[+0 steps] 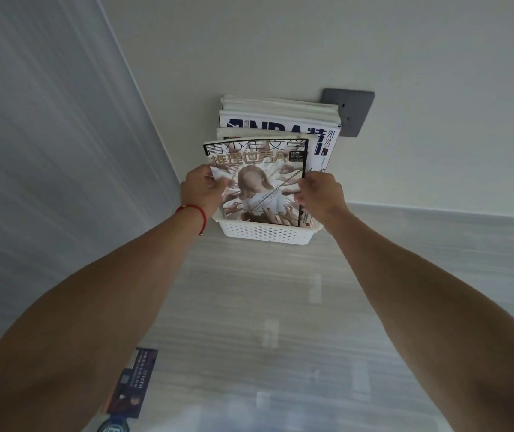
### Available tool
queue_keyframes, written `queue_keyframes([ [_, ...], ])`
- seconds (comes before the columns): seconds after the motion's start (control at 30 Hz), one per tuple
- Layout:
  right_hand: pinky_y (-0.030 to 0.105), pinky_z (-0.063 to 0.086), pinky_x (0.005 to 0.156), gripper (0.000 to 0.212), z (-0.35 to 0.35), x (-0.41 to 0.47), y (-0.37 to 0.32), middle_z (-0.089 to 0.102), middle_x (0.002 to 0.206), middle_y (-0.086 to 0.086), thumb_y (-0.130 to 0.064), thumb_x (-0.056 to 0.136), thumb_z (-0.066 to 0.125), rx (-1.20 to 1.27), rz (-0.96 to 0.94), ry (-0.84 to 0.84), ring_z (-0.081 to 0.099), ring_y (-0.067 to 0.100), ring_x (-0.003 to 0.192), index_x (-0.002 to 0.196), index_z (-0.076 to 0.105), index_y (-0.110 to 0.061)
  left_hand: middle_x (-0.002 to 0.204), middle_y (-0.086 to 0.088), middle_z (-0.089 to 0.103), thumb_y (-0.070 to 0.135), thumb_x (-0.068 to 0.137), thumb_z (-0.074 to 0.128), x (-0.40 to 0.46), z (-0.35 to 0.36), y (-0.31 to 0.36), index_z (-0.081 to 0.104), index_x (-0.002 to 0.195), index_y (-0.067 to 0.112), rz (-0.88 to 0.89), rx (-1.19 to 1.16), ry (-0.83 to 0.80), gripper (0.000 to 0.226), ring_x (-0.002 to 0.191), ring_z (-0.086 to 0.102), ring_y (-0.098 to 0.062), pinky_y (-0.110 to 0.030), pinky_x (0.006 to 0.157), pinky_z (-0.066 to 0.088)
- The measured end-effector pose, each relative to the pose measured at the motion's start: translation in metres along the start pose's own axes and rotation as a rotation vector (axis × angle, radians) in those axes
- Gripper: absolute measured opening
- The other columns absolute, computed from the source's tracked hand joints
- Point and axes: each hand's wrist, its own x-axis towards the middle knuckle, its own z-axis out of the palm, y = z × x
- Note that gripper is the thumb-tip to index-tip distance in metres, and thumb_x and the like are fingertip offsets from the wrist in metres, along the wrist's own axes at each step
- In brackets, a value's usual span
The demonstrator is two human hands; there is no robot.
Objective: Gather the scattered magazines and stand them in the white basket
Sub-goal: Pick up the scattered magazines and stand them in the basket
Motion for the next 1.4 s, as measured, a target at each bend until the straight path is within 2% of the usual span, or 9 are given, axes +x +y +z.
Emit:
queue_keyframes([
  [0.13, 0.031, 0.062, 0.073, 0.029, 0.012, 0.004, 0.015, 0.078, 0.093, 0.011, -0.015, 0.101, 0.045, -0.020, -0.029, 0.041, 0.075, 0.025, 0.082, 0.102, 0.073, -0.010, 0.098, -0.006, 0.075, 0.023, 0.086, 0.078, 0.005, 0.008, -0.008, 0.068, 0.100, 0.010, 0.055, 0.015, 0.058, 0.022, 0.096, 0.073, -0.023, -0.046, 0.086, 0.062],
  [0.23, 0.001, 0.038, 0.054, 0.023, 0.015, 0.000, 0.025, 0.077, 0.101, 0.008, -0.018, 0.102, 0.049, -0.133, -0.098, 0.096, 0.066, 0.018, 0.078, 0.104, 0.071, -0.009, 0.100, -0.011, 0.071, 0.024, 0.083, 0.081, 0.001, 0.017, -0.010, 0.066, 0.101, 0.004, 0.164, 0.112, 0.155, 0.030, 0.093, 0.070, -0.026, -0.046, 0.085, 0.060],
  [0.5, 0.041, 0.056, 0.092, 0.037, 0.013, -0.016, 0.053, 0.057, 0.131, 0.014, -0.017, 0.097, 0.064, -0.169, -0.158, 0.203, 0.064, 0.026, 0.105, 0.132, 0.058, -0.010, 0.104, -0.015, 0.067, 0.029, 0.080, 0.082, 0.008, 0.021, -0.029, 0.065, 0.102, 0.005, 0.115, 0.109, 0.197, 0.037, 0.094, 0.067, -0.028, -0.040, 0.085, 0.057],
  [0.73, 0.047, 0.041, 0.108, 0.102, 0.005, 0.006, 0.067, 0.039, 0.160, 0.009, -0.057, 0.081, 0.078, -0.026, 0.158, -0.083, 0.040, 0.035, 0.143, 0.159, 0.021, -0.023, 0.141, 0.002, 0.055, 0.031, 0.071, 0.087, 0.031, 0.019, -0.050, 0.052, 0.141, 0.033, -0.190, -0.101, -0.261, 0.079, 0.123, 0.060, -0.019, -0.038, 0.107, 0.048],
  [0.83, 0.047, 0.047, 0.106, 0.098, 0.006, 0.024, 0.069, 0.059, 0.139, -0.015, -0.053, 0.077, 0.083, 0.100, 0.162, -0.131, 0.056, 0.021, 0.127, 0.155, 0.027, -0.036, 0.129, 0.008, 0.067, 0.048, 0.050, 0.092, 0.036, 0.022, -0.046, 0.068, 0.109, 0.041, -0.151, -0.199, -0.301, 0.065, 0.109, 0.070, -0.013, -0.037, 0.095, 0.055],
  [0.97, 0.029, 0.052, 0.078, 0.080, 0.013, 0.043, 0.072, 0.069, 0.093, -0.036, -0.041, 0.073, 0.090, 0.328, 0.177, -0.142, 0.064, -0.007, 0.093, 0.139, 0.046, -0.044, 0.126, 0.012, 0.069, 0.033, 0.070, 0.091, 0.040, 0.025, -0.041, 0.068, 0.092, 0.036, -0.155, -0.273, -0.318, 0.032, 0.114, 0.064, -0.010, -0.036, 0.100, 0.047],
  [1.1, 0.024, 0.048, 0.066, 0.078, 0.023, 0.043, 0.065, 0.072, 0.090, -0.027, -0.040, 0.068, 0.093, 0.409, 0.175, -0.086, 0.066, -0.005, 0.088, 0.132, 0.049, -0.041, 0.121, 0.012, 0.067, 0.016, 0.077, 0.087, 0.036, 0.023, -0.037, 0.070, 0.093, 0.032, -0.194, -0.301, -0.360, 0.028, 0.113, 0.062, -0.010, -0.031, 0.089, 0.046],
  [1.23, 0.028, 0.052, 0.073, 0.076, 0.020, 0.031, 0.065, 0.073, 0.087, -0.030, -0.047, 0.062, 0.093, 0.384, 0.162, -0.064, 0.067, -0.003, 0.091, 0.127, 0.053, -0.046, 0.135, 0.001, 0.063, 0.015, 0.074, 0.088, 0.022, 0.022, -0.039, 0.067, 0.098, 0.031, -0.193, -0.338, -0.352, 0.035, 0.125, 0.062, -0.024, -0.045, 0.108, 0.048],
  [1.4, 0.032, 0.056, 0.082, 0.074, 0.011, 0.006, 0.063, 0.070, 0.094, -0.027, -0.052, 0.065, 0.090, 0.324, 0.148, -0.043, 0.067, 0.002, 0.094, 0.130, 0.053, -0.048, 0.127, 0.015, 0.067, 0.025, 0.063, 0.091, -0.007, 0.019, -0.039, 0.069, 0.096, 0.036, -0.180, -0.346, -0.337, 0.041, 0.113, 0.066, -0.019, -0.025, 0.072, 0.048],
])
